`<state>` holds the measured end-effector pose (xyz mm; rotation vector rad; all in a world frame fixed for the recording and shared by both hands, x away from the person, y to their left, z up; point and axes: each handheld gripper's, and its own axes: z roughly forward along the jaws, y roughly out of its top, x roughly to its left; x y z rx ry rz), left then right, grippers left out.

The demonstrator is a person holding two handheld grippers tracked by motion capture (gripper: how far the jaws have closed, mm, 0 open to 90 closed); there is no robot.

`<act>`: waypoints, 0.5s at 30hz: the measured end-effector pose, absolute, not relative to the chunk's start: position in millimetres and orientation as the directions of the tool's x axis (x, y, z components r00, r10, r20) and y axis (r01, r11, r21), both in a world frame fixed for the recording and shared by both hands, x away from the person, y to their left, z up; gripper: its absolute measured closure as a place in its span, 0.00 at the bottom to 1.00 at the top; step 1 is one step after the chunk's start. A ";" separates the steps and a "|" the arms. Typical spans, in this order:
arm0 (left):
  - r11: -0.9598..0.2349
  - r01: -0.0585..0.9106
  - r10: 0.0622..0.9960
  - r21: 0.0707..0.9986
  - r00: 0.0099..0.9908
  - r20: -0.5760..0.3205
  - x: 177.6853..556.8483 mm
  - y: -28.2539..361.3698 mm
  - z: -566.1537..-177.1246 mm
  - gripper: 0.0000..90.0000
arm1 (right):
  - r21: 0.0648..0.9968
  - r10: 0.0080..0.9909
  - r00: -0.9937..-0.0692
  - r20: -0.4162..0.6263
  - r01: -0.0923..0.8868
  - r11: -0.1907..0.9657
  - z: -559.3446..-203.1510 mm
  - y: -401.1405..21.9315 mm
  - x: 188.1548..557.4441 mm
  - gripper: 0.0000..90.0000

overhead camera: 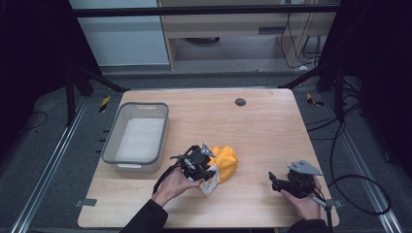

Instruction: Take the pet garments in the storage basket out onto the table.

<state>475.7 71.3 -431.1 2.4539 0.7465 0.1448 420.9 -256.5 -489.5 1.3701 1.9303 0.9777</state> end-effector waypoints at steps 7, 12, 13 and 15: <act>-0.674 0.471 0.542 0.569 0.839 -0.052 474.8 73.1 -431.2 0.60 | 0.822 0.950 -0.311 -0.041 0.529 0.209 -489.6 -256.9 421.1 0.10; -0.653 0.463 0.541 0.599 0.839 -0.058 472.0 77.1 -428.5 0.49 | 0.823 0.950 -0.310 -0.040 0.530 0.207 -489.6 -256.9 421.1 0.10; -0.650 0.460 0.538 0.604 0.841 -0.062 471.2 78.0 -427.7 0.46 | 0.823 0.950 -0.310 -0.041 0.529 0.208 -489.6 -257.2 421.1 0.10; -0.650 0.452 0.531 0.611 0.845 -0.059 469.2 79.6 -425.8 0.43 | 0.822 0.950 -0.310 -0.040 0.530 0.208 -489.8 -257.2 421.2 0.10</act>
